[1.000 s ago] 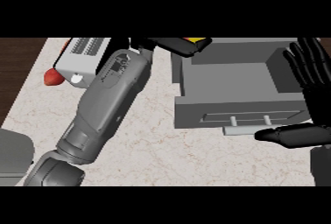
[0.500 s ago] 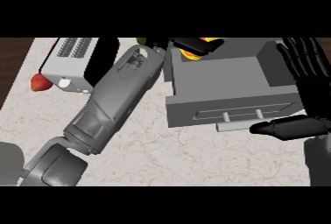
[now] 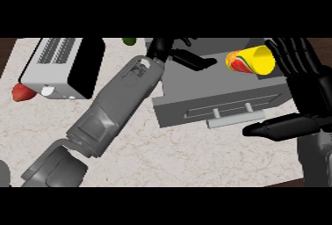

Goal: Pick up the cup, place it into the drawer and close the drawer

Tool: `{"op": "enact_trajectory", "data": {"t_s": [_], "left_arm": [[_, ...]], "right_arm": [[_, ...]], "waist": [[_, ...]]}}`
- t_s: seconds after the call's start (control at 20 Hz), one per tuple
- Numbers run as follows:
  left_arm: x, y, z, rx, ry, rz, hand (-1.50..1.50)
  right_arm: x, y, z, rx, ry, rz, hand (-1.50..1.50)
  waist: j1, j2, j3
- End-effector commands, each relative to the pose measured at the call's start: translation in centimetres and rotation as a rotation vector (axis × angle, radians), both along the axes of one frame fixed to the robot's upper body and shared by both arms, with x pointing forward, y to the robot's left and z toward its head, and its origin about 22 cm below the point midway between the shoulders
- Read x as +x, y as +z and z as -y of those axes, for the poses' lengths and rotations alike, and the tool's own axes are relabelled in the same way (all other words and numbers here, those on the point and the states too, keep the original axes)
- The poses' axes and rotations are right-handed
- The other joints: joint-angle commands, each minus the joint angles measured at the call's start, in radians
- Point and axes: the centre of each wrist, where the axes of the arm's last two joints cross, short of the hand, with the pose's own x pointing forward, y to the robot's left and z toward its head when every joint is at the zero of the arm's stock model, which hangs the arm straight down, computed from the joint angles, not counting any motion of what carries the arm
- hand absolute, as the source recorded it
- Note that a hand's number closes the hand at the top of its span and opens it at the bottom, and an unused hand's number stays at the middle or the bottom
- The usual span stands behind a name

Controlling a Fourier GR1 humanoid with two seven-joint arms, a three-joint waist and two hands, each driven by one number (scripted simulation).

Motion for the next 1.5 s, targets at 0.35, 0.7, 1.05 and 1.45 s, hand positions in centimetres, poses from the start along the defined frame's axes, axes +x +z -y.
{"op": "enact_trajectory", "data": {"t_s": [0.35,0.7,1.05,1.45], "left_arm": [[-0.6,-0.9,-0.3,-0.255,-0.035,0.036,-1.5],[-0.4,0.9,0.2,-0.426,0.002,0.129,-1.5],[-0.4,-0.2,-0.2,-0.43,0.089,0.125,-1.5],[-0.8,-1.7,-1.1,-0.53,0.05,0.125,-1.5]], "right_arm": [[0.2,0.6,-3.7,-0.027,0.37,-0.018,1.5],[-0.3,-0.2,-3.9,-0.316,0.585,-0.149,1.5],[-1.8,-1.5,-2.9,-0.64,0.436,-0.188,-1.5],[-1.4,-9.9,-3.0,-0.838,0.268,-0.283,-1.5]], "waist": [[-0.042,0.009,-0.002],[0.01,-0.008,-0.003],[0.072,-0.024,-0.001],[0.168,-0.033,-0.001]]}}
